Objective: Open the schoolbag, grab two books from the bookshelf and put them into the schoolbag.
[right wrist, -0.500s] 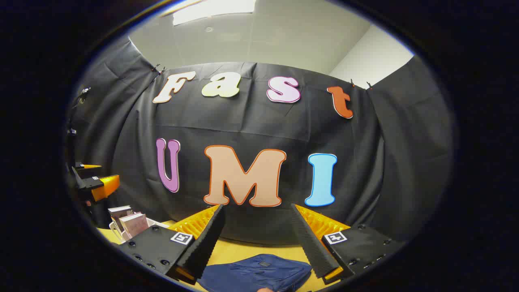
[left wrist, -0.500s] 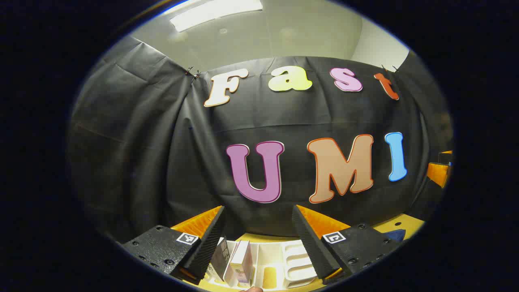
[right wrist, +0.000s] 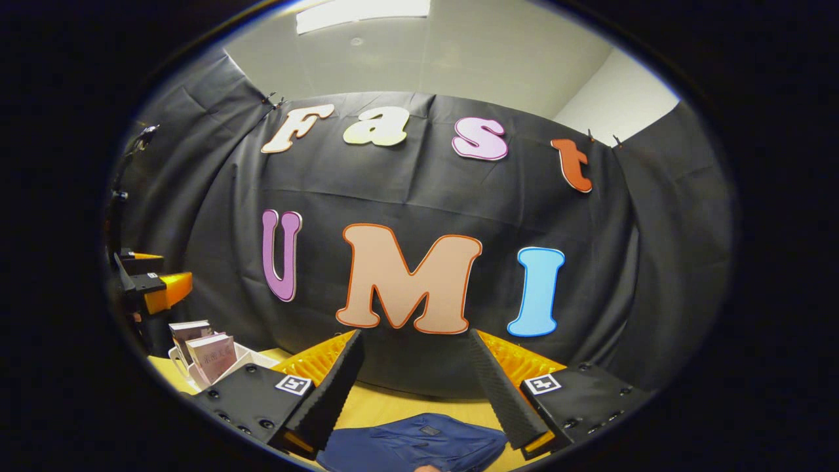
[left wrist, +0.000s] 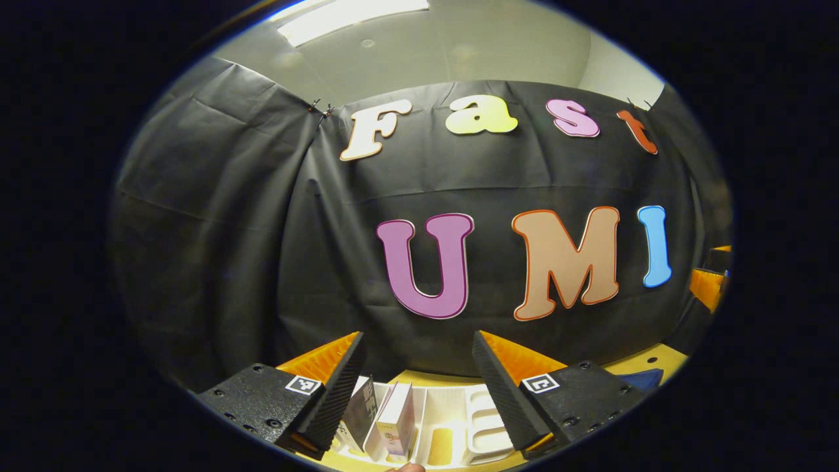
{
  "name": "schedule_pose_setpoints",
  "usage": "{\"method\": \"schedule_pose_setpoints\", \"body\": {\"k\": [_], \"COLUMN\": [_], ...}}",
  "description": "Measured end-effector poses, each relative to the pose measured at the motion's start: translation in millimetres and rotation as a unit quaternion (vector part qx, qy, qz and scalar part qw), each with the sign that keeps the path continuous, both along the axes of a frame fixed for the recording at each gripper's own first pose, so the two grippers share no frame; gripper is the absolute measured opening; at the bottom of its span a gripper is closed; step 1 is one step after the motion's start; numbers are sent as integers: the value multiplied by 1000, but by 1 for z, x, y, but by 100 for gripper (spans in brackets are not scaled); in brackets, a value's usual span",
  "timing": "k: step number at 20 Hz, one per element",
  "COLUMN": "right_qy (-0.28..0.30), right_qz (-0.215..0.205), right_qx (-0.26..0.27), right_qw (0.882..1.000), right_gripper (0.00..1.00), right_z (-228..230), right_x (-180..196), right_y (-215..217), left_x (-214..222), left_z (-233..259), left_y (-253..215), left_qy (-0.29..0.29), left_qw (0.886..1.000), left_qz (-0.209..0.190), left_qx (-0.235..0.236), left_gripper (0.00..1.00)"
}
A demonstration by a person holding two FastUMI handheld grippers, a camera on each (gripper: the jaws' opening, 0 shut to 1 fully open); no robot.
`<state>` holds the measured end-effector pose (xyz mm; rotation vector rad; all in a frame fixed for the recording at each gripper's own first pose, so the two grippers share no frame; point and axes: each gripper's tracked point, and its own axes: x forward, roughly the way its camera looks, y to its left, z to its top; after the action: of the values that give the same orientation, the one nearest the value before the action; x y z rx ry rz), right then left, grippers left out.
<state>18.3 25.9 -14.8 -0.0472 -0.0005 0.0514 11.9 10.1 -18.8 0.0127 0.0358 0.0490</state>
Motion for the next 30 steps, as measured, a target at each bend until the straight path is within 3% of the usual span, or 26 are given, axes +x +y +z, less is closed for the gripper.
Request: {"method": "schedule_pose_setpoints", "body": {"k": [15,20,24,30], "right_qy": [13,28,44,66], "right_qz": [9,27,69,146], "right_qx": [0,-36,-84,-154], "right_qw": [1000,999,993,975], "right_gripper": [100,99,100,100], "right_z": [-13,-30,-52,-101], "right_x": [7,6,-3,-27], "right_y": [14,23,43,78], "left_x": [3,2,-2,-9], "left_z": [-1,-2,-3,-2], "left_y": [7,13,21,34], "left_qy": [3,7,11,15], "left_qw": [1000,1000,1000,999], "left_qz": [-1,2,8,20], "left_qx": [17,20,22,29], "left_gripper": [97,97,97,97]}}
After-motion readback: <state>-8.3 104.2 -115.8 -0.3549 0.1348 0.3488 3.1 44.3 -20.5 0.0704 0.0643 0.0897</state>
